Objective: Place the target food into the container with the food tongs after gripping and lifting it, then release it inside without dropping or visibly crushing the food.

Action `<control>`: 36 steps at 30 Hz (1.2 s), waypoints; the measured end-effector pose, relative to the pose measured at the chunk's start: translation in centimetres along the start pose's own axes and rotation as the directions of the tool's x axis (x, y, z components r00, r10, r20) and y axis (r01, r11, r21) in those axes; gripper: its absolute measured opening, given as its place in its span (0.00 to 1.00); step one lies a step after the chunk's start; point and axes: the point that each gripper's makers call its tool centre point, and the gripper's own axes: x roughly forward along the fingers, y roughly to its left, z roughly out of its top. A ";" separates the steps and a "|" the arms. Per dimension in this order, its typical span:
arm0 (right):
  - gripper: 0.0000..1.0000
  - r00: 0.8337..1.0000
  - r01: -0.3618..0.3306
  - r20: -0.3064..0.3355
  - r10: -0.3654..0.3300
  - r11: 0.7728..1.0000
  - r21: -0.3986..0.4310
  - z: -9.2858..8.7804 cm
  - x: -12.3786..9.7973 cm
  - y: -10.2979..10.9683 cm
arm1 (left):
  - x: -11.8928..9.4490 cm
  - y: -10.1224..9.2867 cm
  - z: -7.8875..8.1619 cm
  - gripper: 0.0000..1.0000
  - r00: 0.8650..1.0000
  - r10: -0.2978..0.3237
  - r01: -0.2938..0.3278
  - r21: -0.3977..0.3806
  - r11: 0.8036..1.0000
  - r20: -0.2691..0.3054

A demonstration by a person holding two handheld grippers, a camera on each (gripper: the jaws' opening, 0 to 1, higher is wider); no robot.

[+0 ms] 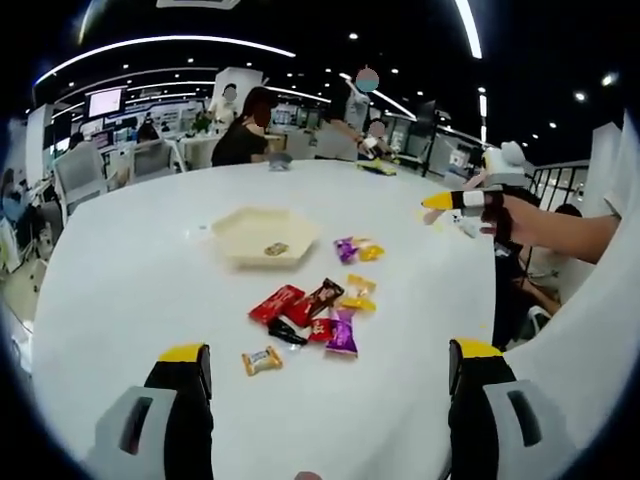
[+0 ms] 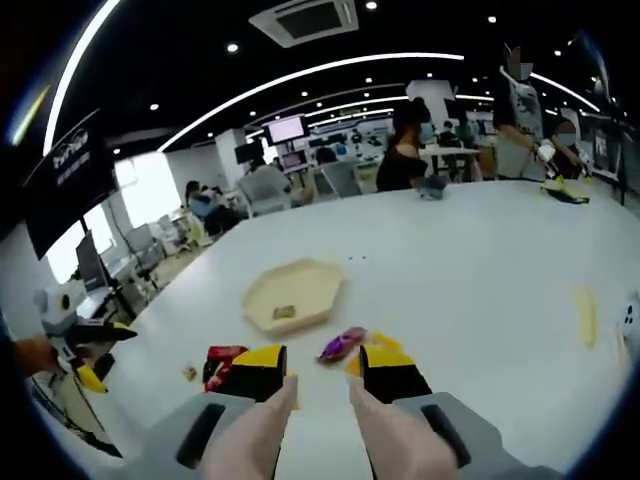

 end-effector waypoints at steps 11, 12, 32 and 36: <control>0.28 1.000 -0.012 -0.025 0.013 0.999 0.032 0.2 3.1 0.5 | -0.5 0.9 -0.1 0.99 1.000 0.026 -0.026 -0.021 0.999 0.002; 0.28 1.000 -0.011 -0.028 0.012 0.999 0.034 0.2 3.4 0.5 | -0.6 0.9 -0.1 0.99 1.000 0.028 -0.027 -0.024 0.999 0.002; 0.28 0.993 0.020 -0.121 -0.007 0.994 0.105 -2.4 9.7 0.0 | -1.0 3.2 -0.8 0.99 0.997 0.068 -0.070 -0.079 0.994 -0.024; 0.28 0.991 0.032 -0.134 -0.016 0.993 0.116 -2.7 10.5 -0.2 | -1.0 3.5 -0.9 0.99 0.997 0.072 -0.075 -0.093 0.993 -0.030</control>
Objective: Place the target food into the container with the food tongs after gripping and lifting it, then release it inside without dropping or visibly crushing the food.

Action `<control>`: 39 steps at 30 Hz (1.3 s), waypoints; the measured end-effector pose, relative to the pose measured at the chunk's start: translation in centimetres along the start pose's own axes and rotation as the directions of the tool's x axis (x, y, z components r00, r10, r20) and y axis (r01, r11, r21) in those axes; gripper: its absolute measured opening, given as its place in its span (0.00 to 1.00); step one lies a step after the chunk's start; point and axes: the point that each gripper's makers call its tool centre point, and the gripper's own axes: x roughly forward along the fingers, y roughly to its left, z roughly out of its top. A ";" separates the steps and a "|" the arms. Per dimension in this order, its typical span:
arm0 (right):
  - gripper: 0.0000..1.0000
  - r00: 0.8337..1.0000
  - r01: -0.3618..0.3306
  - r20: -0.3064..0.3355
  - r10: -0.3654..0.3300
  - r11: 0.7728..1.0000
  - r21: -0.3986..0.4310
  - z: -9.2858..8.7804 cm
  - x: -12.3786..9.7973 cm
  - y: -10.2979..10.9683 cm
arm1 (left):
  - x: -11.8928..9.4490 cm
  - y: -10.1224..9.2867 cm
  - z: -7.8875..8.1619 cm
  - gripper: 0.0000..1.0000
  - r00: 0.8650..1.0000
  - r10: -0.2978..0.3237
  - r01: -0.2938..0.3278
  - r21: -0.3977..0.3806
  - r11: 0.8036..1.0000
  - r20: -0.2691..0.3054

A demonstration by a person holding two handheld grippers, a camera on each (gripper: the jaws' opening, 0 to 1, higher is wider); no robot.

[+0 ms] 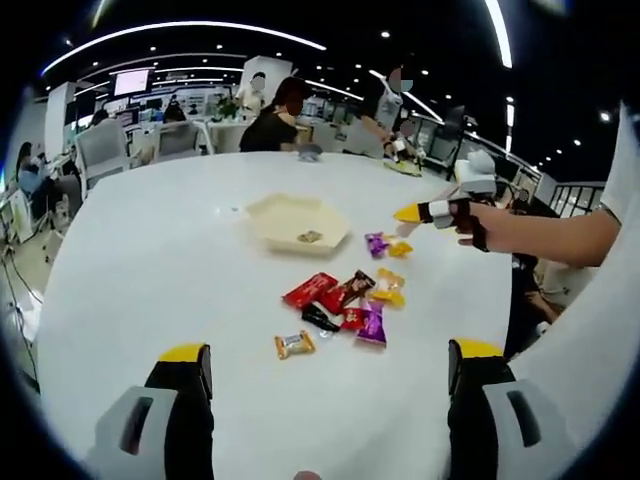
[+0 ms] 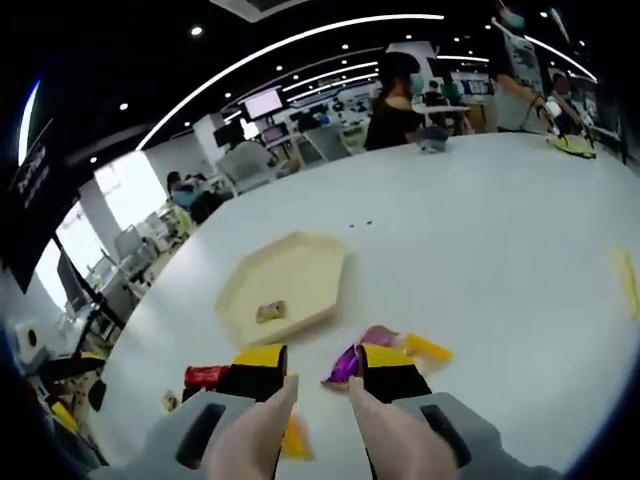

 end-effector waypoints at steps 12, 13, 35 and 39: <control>0.28 0.999 0.033 -0.041 -0.032 0.999 0.009 -0.9 3.1 -0.4 | 0.6 2.0 0.3 0.98 0.999 0.029 -0.030 -0.043 0.999 -0.016; 0.28 0.998 0.038 -0.044 -0.038 0.999 0.010 -1.0 3.2 -0.5 | 0.6 2.3 0.2 0.98 0.999 0.033 -0.034 -0.052 0.998 -0.017; 0.28 0.987 0.158 -0.042 -0.157 0.987 0.007 -1.0 5.9 -3.1 | 1.4 4.1 -0.1 0.98 0.997 0.054 -0.059 -0.084 0.995 -0.057; 0.28 0.990 0.142 -0.019 -0.143 0.990 -0.017 -0.5 6.2 -3.1 | 1.5 4.3 -0.1 0.98 0.997 0.056 -0.061 -0.089 0.994 -0.061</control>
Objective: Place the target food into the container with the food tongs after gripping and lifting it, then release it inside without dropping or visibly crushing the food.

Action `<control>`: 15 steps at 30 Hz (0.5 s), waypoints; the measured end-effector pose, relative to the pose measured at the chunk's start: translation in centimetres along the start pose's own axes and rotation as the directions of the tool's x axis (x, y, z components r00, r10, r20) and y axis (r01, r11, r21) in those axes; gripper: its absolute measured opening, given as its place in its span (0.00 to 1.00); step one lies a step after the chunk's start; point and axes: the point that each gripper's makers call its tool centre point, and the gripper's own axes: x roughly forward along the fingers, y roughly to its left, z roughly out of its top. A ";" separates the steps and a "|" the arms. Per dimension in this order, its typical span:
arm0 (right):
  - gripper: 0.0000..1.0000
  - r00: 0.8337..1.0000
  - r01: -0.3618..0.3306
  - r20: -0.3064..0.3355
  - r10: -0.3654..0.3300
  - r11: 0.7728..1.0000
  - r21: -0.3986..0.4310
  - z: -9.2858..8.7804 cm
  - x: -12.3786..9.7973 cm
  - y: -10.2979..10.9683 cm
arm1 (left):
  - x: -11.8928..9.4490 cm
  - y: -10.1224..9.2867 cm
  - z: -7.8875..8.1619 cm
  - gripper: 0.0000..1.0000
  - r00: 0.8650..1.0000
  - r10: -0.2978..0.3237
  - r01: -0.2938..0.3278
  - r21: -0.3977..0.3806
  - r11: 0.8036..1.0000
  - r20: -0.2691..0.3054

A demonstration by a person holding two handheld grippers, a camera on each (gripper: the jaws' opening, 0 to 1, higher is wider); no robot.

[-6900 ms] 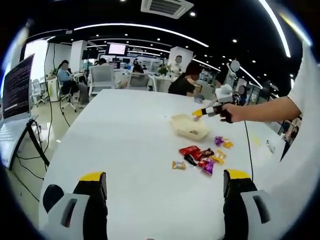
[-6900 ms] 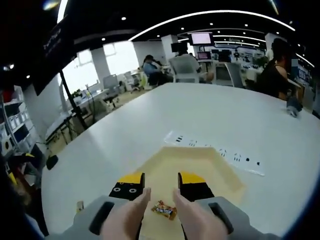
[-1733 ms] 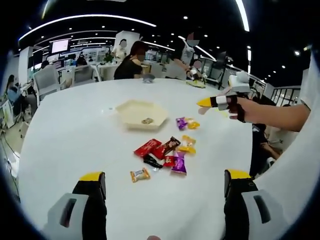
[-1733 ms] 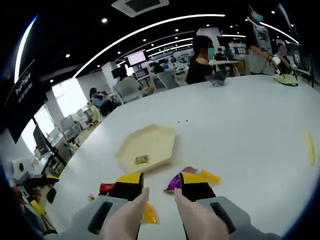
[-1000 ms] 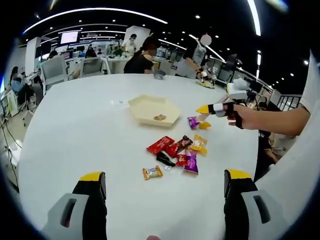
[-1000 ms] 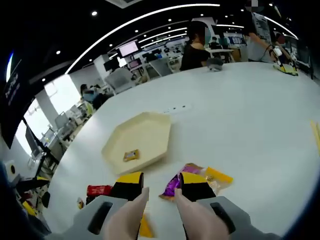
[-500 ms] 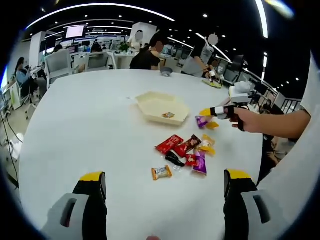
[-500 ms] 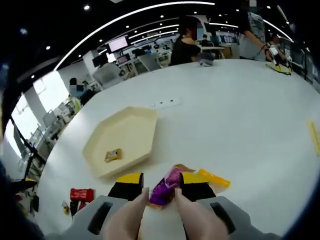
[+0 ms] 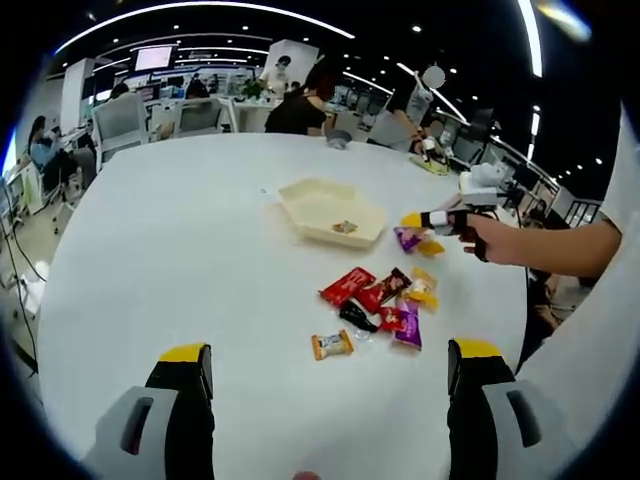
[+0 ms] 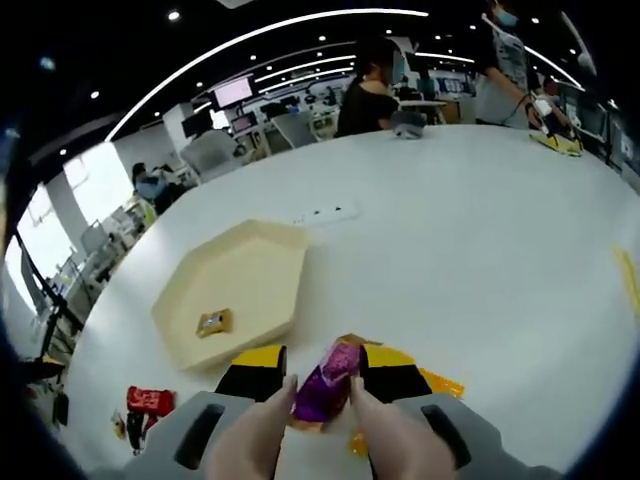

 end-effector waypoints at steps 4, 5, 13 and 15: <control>0.28 1.000 0.002 0.013 -0.002 0.999 -0.042 0.4 0.3 0.1 | 0.1 0.1 0.1 0.98 1.000 0.001 -0.001 -0.004 1.000 -0.001; 0.28 1.000 0.001 0.013 -0.001 0.999 -0.040 0.4 0.4 0.2 | 0.1 0.2 0.1 0.98 1.000 0.002 -0.002 -0.002 1.000 -0.003; 0.28 1.000 -0.014 0.022 0.016 0.995 -0.097 0.4 1.1 0.6 | 0.1 0.4 0.1 0.98 1.000 0.009 -0.009 -0.006 1.000 -0.007; 0.28 0.999 -0.020 0.023 0.024 0.992 -0.126 0.4 1.2 0.8 | 0.1 0.4 0.0 0.98 1.000 0.009 -0.009 -0.006 1.000 -0.009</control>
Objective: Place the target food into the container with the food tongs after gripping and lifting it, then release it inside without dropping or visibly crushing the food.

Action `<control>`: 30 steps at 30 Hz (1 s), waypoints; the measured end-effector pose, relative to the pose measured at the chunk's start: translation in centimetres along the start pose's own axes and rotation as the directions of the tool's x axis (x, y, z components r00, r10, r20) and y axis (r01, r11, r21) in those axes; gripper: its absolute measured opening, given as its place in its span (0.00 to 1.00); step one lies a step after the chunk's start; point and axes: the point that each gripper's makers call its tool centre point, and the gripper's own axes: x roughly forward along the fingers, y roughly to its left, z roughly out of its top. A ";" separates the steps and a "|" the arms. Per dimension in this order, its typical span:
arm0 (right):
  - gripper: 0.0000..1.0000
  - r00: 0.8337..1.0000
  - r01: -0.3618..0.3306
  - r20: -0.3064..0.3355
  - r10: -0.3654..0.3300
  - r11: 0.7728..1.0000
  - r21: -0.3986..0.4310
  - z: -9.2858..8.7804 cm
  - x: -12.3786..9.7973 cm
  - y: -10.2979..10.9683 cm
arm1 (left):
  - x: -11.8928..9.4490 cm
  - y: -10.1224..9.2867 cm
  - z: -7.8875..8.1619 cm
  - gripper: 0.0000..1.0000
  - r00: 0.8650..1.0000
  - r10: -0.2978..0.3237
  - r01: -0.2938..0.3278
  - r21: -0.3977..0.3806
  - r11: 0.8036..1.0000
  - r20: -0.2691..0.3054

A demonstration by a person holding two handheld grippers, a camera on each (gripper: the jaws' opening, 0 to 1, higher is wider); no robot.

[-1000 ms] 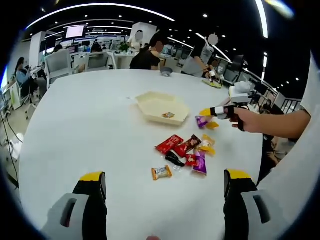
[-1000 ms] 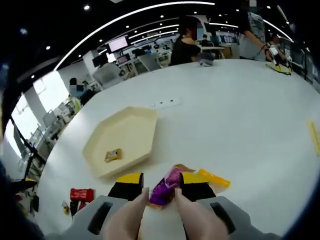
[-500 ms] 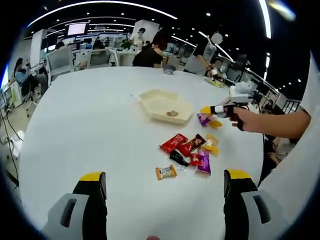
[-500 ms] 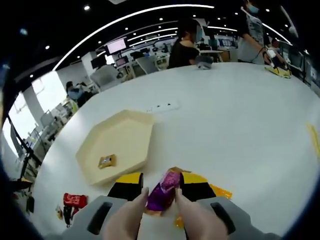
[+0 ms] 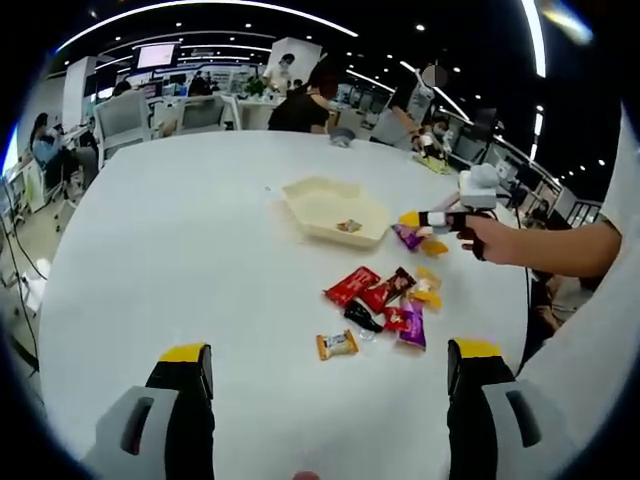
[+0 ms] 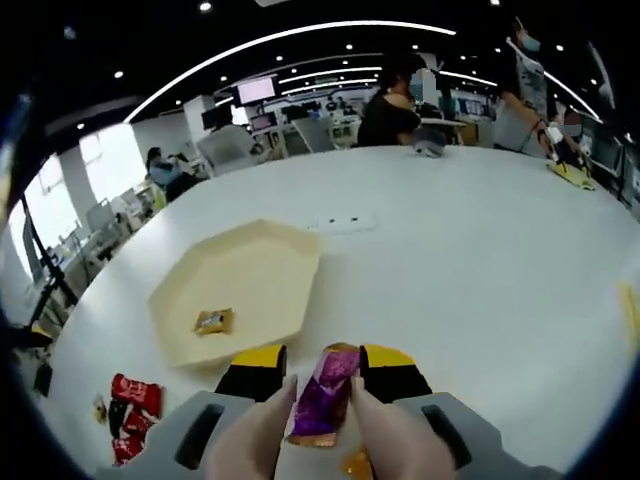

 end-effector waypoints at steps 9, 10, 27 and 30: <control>0.28 1.000 -0.015 -0.012 0.014 0.996 -0.091 -0.4 0.3 0.5 | 0.0 0.1 0.0 0.98 1.000 0.004 -0.004 -0.004 1.000 0.000; 0.27 1.000 -0.016 -0.013 0.015 0.995 -0.096 -0.4 0.4 0.5 | 0.0 0.1 0.0 0.98 1.000 0.004 -0.004 -0.004 1.000 0.001; 0.20 1.000 0.016 -0.023 -0.019 0.991 -0.137 -0.4 0.5 0.1 | -0.2 -0.1 0.2 0.97 1.000 0.002 -0.002 -0.002 1.000 0.010; 0.20 1.000 0.016 -0.025 -0.019 0.990 -0.139 -0.4 0.5 0.1 | -0.4 0.0 0.3 0.97 1.000 0.004 -0.004 -0.001 1.000 0.015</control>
